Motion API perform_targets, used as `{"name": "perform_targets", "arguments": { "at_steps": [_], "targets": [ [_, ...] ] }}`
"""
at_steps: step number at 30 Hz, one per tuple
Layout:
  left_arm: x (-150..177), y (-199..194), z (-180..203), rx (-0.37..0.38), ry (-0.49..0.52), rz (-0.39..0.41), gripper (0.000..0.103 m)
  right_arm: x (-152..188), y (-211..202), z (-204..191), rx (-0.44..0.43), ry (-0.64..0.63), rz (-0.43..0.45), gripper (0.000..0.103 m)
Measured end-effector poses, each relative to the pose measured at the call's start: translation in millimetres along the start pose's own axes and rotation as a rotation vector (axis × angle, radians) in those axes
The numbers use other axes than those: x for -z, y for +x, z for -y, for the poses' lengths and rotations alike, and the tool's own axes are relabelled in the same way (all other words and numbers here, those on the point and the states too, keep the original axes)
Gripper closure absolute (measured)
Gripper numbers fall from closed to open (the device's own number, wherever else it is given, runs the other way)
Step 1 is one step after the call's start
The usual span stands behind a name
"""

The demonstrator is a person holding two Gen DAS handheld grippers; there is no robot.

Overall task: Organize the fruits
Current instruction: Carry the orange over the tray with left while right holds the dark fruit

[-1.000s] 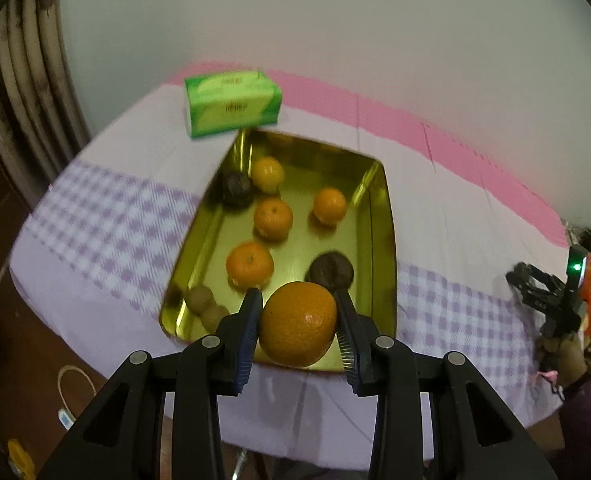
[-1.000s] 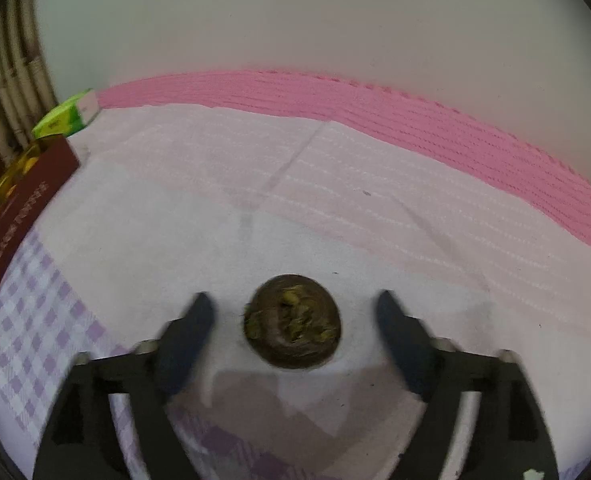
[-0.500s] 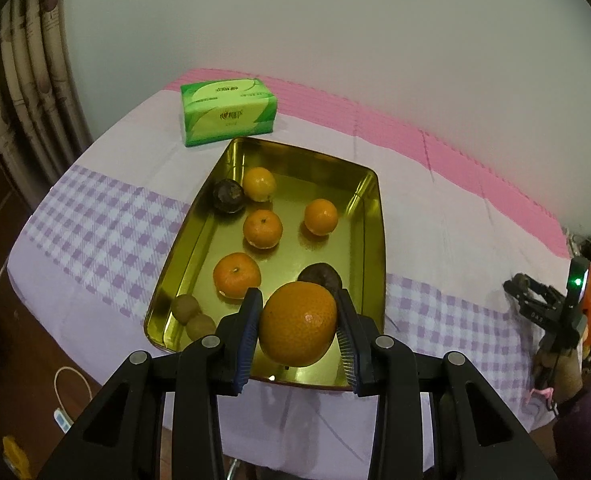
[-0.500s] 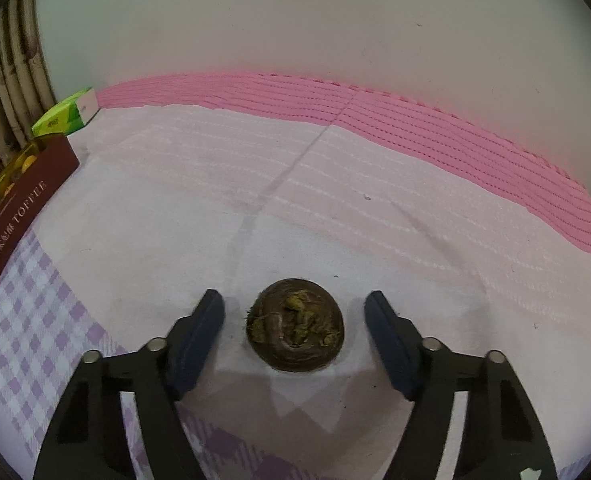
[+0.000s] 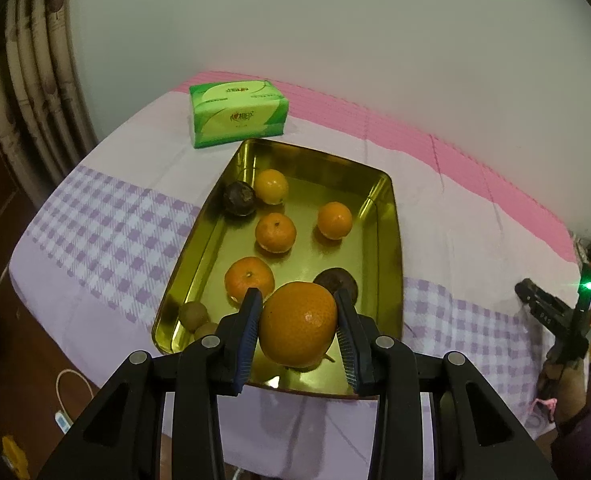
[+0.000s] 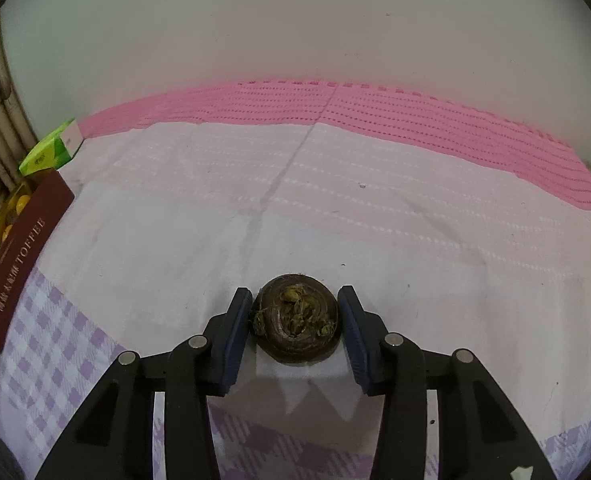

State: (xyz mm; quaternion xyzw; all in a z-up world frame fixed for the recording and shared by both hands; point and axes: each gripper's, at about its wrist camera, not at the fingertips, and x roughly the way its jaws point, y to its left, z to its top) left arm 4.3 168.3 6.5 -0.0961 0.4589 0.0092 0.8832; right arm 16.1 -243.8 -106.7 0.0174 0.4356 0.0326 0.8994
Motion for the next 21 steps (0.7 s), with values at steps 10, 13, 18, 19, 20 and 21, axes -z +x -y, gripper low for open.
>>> {"name": "perform_targets", "arguments": {
  "at_steps": [10,13,18,19,20,21],
  "targets": [
    [4.2,12.2,8.8,-0.026,0.064,-0.013,0.066,-1.2,1.0,0.9,0.001,-0.001,0.001,0.06],
    [5.0,14.2,12.4,-0.037,0.083,-0.015,0.065,-1.3,0.8,-0.1,0.004,-0.004,0.0,0.06],
    [6.7,18.2,15.6,-0.055,0.102,-0.018,0.065,-1.9,1.4,-1.1,0.009,-0.008,-0.001,0.06],
    [7.2,19.7,15.5,-0.055,0.102,-0.022,0.065,-2.2,1.8,-1.3,0.008,-0.008,-0.001,0.06],
    [7.6,21.6,15.5,-0.057,0.104,-0.029,0.065,-2.2,1.9,-1.5,0.008,-0.007,-0.001,0.06],
    [8.0,23.2,15.5,-0.06,0.105,-0.034,0.065,-2.1,1.9,-1.6,0.008,-0.007,-0.001,0.06]
  ]
}}
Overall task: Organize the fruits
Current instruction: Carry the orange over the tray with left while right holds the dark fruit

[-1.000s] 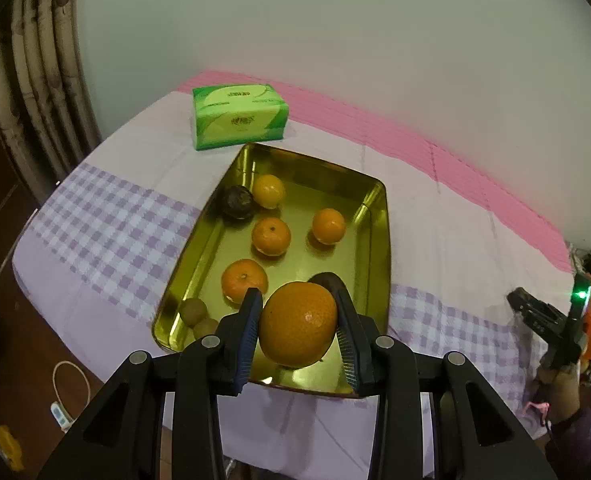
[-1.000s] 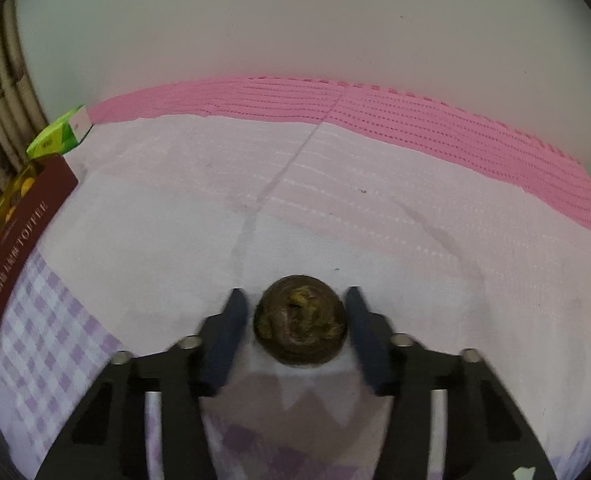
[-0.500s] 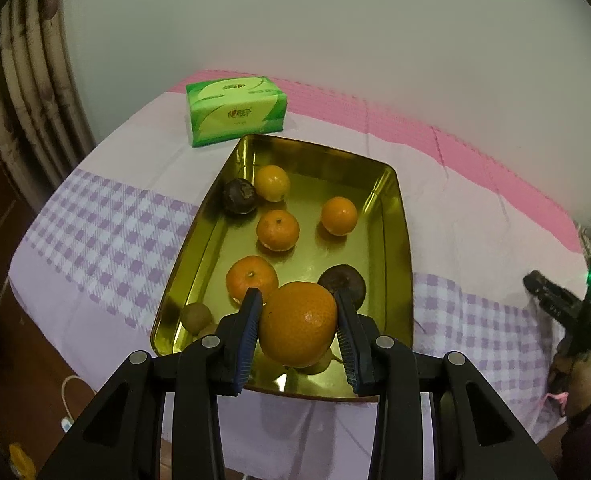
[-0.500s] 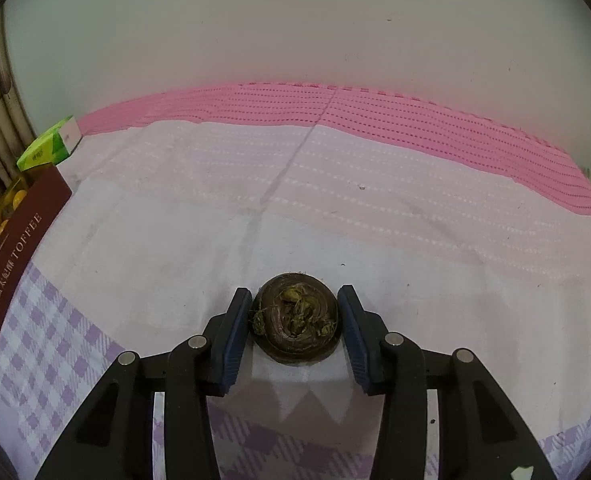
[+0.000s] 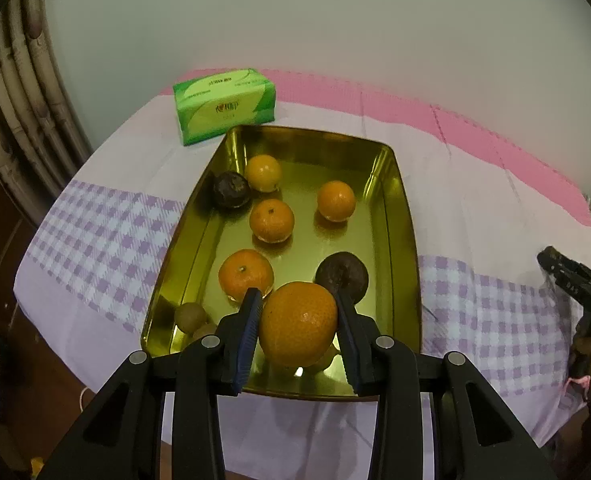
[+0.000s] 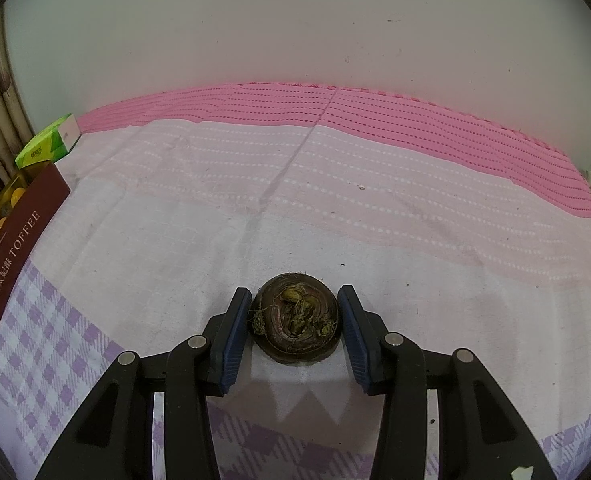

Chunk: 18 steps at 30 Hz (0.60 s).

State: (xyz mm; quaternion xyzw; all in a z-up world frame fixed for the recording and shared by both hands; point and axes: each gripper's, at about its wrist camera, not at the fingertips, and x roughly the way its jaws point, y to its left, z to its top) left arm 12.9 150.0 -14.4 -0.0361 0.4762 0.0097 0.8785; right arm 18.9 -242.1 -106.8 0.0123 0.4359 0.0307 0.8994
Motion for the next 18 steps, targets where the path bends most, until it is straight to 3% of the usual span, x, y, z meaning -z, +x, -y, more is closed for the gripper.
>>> {"name": "perform_targets", "arguments": {
  "at_steps": [18],
  "targets": [
    [1.3,13.9,2.6,-0.029,0.027,-0.028,0.065,-0.1,-0.5,0.8,-0.007,0.004,0.001,0.06]
  ]
}}
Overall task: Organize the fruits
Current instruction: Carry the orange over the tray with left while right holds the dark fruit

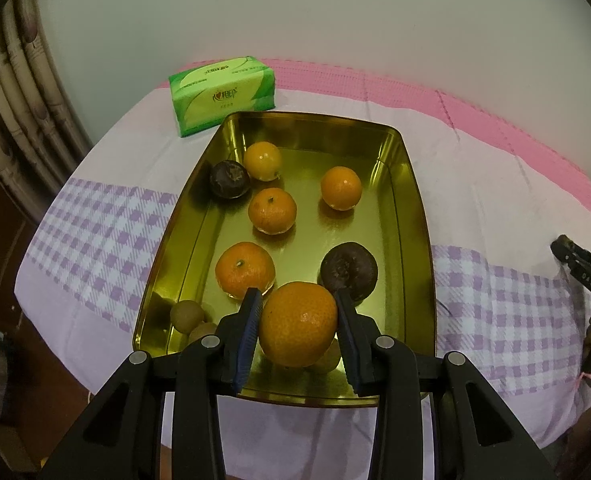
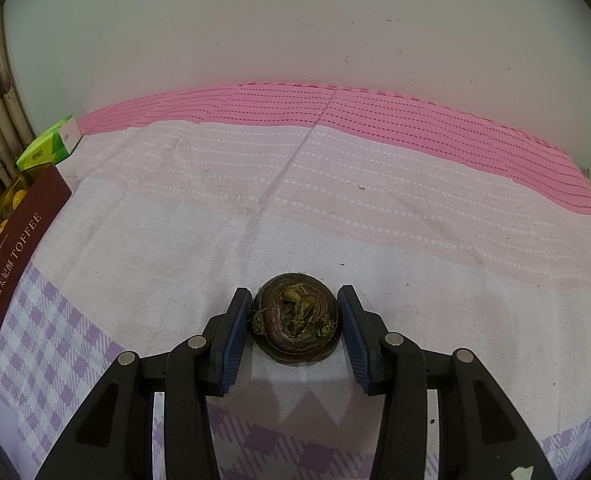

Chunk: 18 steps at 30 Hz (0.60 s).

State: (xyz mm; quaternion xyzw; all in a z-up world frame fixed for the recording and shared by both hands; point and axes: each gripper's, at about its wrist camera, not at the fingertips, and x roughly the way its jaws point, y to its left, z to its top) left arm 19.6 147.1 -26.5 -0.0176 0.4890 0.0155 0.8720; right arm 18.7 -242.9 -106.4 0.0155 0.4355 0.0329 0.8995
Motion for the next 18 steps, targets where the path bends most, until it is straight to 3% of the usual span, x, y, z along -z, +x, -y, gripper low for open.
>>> {"name": "perform_targets", "arguments": {
  "at_steps": [18],
  "targets": [
    [-0.2,13.2,1.2,-0.036,0.019,-0.013,0.065,-0.3,-2.1,3.3,-0.015,0.01,0.004,0.06]
  ]
}}
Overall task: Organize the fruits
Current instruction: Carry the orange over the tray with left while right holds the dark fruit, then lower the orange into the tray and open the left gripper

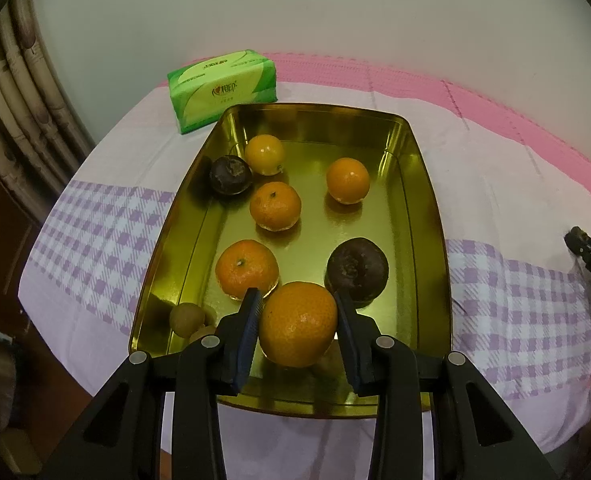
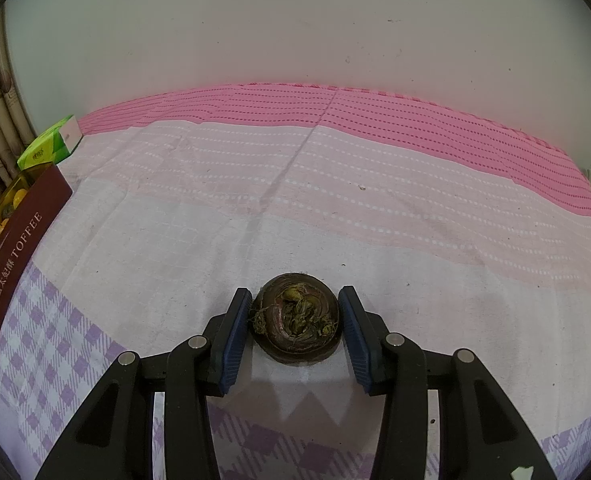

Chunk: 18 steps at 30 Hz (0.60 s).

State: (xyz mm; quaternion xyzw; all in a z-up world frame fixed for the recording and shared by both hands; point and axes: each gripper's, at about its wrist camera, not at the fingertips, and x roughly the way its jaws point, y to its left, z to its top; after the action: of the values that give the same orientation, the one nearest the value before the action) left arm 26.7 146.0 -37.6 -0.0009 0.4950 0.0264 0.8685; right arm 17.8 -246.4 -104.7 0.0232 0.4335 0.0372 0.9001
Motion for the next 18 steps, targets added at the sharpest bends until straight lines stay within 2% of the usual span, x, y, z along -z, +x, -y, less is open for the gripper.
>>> {"name": "perform_targets", "arguments": {
  "at_steps": [9,18],
  "targets": [
    [-4.0,13.4,2.1,-0.041,0.041,0.005,0.065,2.2,-6.3,4.4,-0.058,0.048,-0.003,0.061],
    [-4.2,15.1,3.5,-0.051,0.057,0.012,0.065,2.5,-21.2,-11.3,-0.093,0.051,0.013,0.061]
  ]
}}
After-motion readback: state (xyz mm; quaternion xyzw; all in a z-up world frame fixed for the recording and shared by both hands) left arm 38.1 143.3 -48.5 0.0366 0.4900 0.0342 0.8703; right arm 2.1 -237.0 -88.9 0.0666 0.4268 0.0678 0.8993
